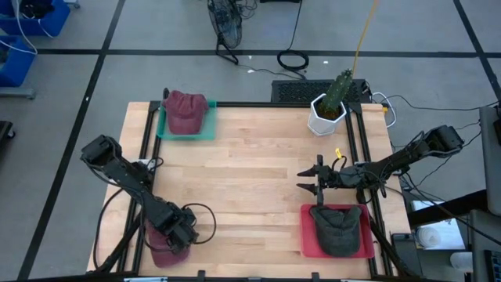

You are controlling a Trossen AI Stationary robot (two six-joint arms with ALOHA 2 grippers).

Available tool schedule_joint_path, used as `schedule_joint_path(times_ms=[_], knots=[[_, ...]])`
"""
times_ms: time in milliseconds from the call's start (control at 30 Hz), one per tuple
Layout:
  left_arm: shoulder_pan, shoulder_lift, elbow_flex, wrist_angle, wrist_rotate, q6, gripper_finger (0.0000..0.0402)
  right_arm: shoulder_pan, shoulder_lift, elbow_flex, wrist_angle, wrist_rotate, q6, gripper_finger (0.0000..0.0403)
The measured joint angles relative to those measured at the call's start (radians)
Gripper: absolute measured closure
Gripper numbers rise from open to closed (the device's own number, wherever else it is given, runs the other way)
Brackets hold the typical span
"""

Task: Pick & Place hat
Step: Put the maroon cap into the green bin

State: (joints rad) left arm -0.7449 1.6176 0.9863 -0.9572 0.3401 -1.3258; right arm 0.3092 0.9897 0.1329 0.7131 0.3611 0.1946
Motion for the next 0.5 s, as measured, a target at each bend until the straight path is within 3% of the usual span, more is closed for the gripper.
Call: schedule_joint_path(times_ms=[300, 500], knots=[[0.116, 0.000, 0.013, -0.029, 0.009, 0.219, 0.0388, 0.000, 0.000, 0.000, -0.015, 0.001, -0.001, 0.0238], [0.227, 0.000, 0.069, -0.039, -0.157, 0.388, 0.0390, 0.000, 0.000, 0.000, -0.014, 0.002, -0.001, 0.0238]])
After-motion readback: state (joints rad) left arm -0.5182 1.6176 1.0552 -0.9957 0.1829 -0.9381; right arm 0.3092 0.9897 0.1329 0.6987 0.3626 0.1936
